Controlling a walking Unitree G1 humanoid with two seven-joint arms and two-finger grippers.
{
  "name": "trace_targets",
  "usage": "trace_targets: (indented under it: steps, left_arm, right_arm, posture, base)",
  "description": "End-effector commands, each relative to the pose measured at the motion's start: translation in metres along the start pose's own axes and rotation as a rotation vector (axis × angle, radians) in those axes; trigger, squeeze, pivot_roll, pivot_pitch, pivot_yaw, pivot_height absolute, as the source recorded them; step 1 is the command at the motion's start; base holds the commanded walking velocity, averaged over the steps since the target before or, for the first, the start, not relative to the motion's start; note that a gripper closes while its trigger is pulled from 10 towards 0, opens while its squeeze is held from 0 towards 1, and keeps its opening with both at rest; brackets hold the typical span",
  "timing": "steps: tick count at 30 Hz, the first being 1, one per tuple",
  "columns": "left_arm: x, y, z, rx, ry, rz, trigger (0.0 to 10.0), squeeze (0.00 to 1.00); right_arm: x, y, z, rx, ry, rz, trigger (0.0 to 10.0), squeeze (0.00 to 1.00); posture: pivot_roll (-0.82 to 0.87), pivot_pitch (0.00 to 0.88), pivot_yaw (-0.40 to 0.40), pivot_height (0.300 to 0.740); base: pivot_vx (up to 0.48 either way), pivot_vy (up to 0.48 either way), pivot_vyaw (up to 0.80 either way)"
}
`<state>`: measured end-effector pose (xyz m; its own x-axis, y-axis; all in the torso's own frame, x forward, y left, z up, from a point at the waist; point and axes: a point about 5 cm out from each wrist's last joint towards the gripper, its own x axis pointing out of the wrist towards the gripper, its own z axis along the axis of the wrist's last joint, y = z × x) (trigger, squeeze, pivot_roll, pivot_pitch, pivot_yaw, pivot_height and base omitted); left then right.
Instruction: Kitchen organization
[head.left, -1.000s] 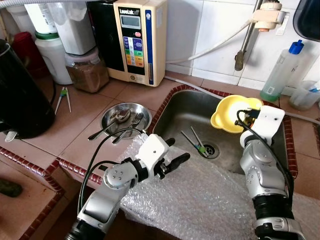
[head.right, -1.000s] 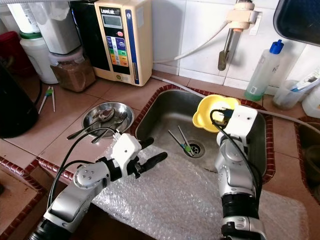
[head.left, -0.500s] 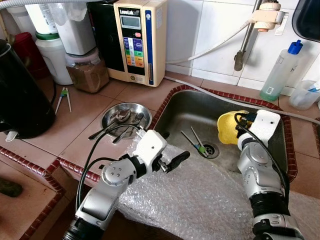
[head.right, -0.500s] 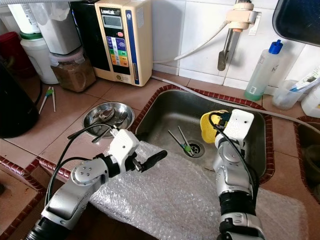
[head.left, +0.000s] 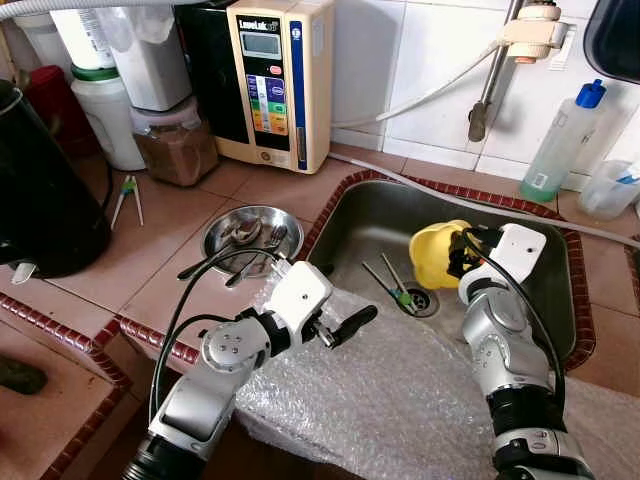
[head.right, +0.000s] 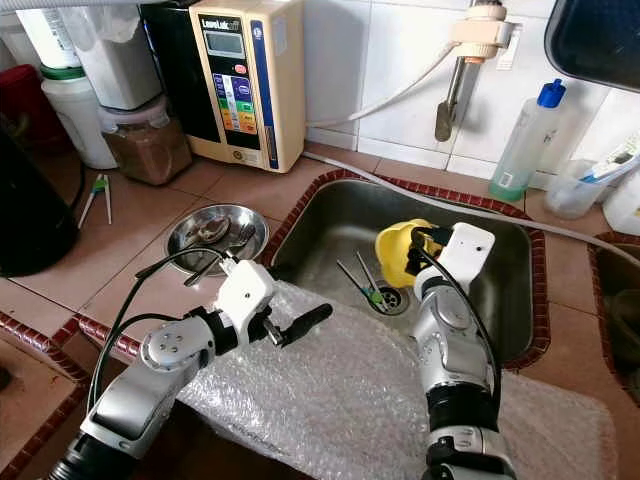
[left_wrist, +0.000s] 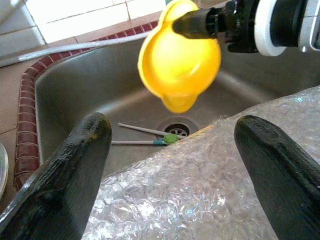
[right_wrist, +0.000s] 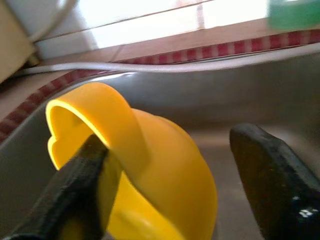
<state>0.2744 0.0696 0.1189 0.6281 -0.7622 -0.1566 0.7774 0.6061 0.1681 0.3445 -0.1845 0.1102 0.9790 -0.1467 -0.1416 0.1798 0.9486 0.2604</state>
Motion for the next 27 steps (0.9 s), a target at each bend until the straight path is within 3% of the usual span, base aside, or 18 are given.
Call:
trace_targets:
  steps: [1,3,7,9,10,13,14,16,17,19,21,25,27]
  left_arm:
    - [0.001,0.001,0.002,0.023,0.005,0.004,10.0,1.00]
    - [0.001,0.001,0.002,0.024,0.007,0.003,10.0,1.00]
    - [0.000,0.001,0.000,0.026,0.019,-0.002,10.0,1.00]
    - [0.000,0.000,0.000,0.028,0.023,-0.005,10.0,1.00]
    - [0.000,0.000,-0.001,0.027,0.026,-0.006,10.0,1.00]
    - [0.000,0.000,-0.001,0.027,0.027,-0.007,10.0,1.00]
    - [0.000,0.000,0.000,0.033,0.023,0.001,10.0,1.00]
    - [-0.001,0.003,0.001,0.036,0.018,0.020,10.0,1.00]
    - [-0.001,0.004,0.001,0.042,0.015,0.030,10.0,1.00]
    - [-0.001,0.005,0.001,0.046,0.018,0.040,10.0,1.00]
    - [-0.001,0.005,0.001,0.046,0.019,0.043,10.0,1.00]
    - [0.000,0.004,0.001,0.047,0.021,0.046,10.0,1.00]
    - [0.000,0.004,0.000,0.046,0.022,0.052,10.0,1.00]
  right_arm:
    - [0.002,0.011,-0.001,0.017,0.031,0.061,10.0,1.00]
    - [0.002,0.013,-0.002,0.001,0.034,0.074,10.0,1.00]
    - [0.001,0.021,0.001,-0.152,-0.010,0.120,10.0,1.00]
    - [0.001,0.024,0.000,-0.137,-0.002,0.153,10.0,1.00]
    - [0.001,0.024,-0.001,-0.207,-0.002,0.142,10.0,1.00]
    - [0.002,0.020,0.001,-0.276,-0.022,0.089,10.0,1.00]
    - [0.001,0.022,-0.001,-0.271,-0.010,0.115,10.0,1.00]
    - [0.000,0.020,-0.006,-0.356,0.011,0.101,10.0,1.00]
    - [-0.001,0.020,-0.010,-0.334,0.047,0.122,10.0,1.00]
    - [-0.003,0.026,-0.018,-0.385,0.108,0.215,10.0,1.00]
    - [-0.004,0.028,-0.019,-0.433,0.097,0.227,10.0,1.00]
    - [-0.001,0.020,-0.021,0.177,0.186,0.080,10.0,1.00]
    - [-0.001,0.010,-0.025,0.300,0.218,0.002,10.0,1.00]
  posture:
    - [-0.03,0.000,0.056,0.740]
    - [-0.03,0.000,0.056,0.740]
    - [-0.03,0.000,0.057,0.740]
    - [-0.03,0.000,0.057,0.740]
    - [-0.03,0.000,0.060,0.740]
    - [-0.03,0.000,0.060,0.740]
    - [-0.03,0.000,0.057,0.740]
    - [-0.03,0.000,0.057,0.740]
    - [-0.03,0.000,0.057,0.740]
    - [-0.03,0.000,0.057,0.740]
    - [-0.03,0.000,0.059,0.740]
    - [-0.03,0.000,0.053,0.740]
    - [-0.03,0.000,0.053,0.740]
  base:
    - [0.000,0.000,0.00]
    - [0.000,0.000,0.00]
    - [0.000,0.000,0.00]
    - [0.000,0.000,0.00]
    - [0.000,0.000,0.00]
    - [0.000,0.000,0.00]
    - [0.000,0.000,0.00]
    - [0.000,0.000,0.00]
    - [0.000,0.000,0.00]
    - [0.000,0.000,0.00]
    - [0.000,0.000,0.00]
    - [0.000,0.000,0.00]
    - [0.000,0.000,0.00]
